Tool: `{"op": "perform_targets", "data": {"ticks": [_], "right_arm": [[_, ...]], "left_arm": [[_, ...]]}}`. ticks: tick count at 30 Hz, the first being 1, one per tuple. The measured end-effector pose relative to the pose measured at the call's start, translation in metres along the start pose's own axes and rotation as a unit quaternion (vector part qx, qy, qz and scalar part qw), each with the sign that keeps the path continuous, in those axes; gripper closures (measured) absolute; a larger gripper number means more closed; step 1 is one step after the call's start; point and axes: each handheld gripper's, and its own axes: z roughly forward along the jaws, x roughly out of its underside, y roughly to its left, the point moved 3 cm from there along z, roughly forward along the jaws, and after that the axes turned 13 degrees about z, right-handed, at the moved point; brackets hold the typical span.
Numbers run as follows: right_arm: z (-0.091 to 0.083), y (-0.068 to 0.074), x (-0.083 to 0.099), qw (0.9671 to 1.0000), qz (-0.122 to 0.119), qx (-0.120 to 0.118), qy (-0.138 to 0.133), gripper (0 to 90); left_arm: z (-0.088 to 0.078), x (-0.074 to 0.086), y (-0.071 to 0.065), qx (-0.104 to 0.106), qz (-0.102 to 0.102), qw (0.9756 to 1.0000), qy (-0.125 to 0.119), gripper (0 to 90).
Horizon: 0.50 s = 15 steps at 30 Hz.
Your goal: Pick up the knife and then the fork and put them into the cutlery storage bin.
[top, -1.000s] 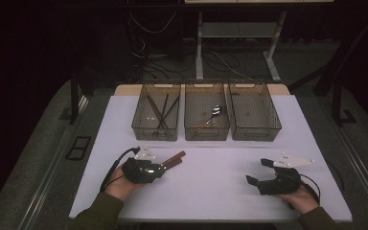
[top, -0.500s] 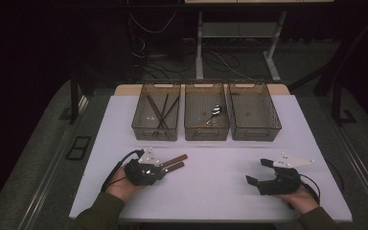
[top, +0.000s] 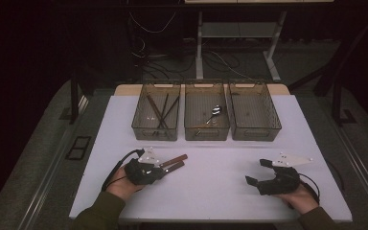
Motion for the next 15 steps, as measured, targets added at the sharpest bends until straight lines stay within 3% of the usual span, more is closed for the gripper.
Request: {"op": "perform_targets", "data": {"ticks": [5, 15], "right_arm": [[0.001, -0.001, -0.001, 0.9999, -0.004, -0.007, 0.007, 12.1], [0.0, 0.0, -0.006, 0.9995, -0.006, -0.03, 0.006, 12.0]], "left_arm": [[0.0, -0.004, 0.0, 0.006, -0.005, 0.9999, -0.007, 76.9], [-0.005, -0.019, -0.006, 0.036, 0.013, 0.9991, -0.02, 76.9]]}}
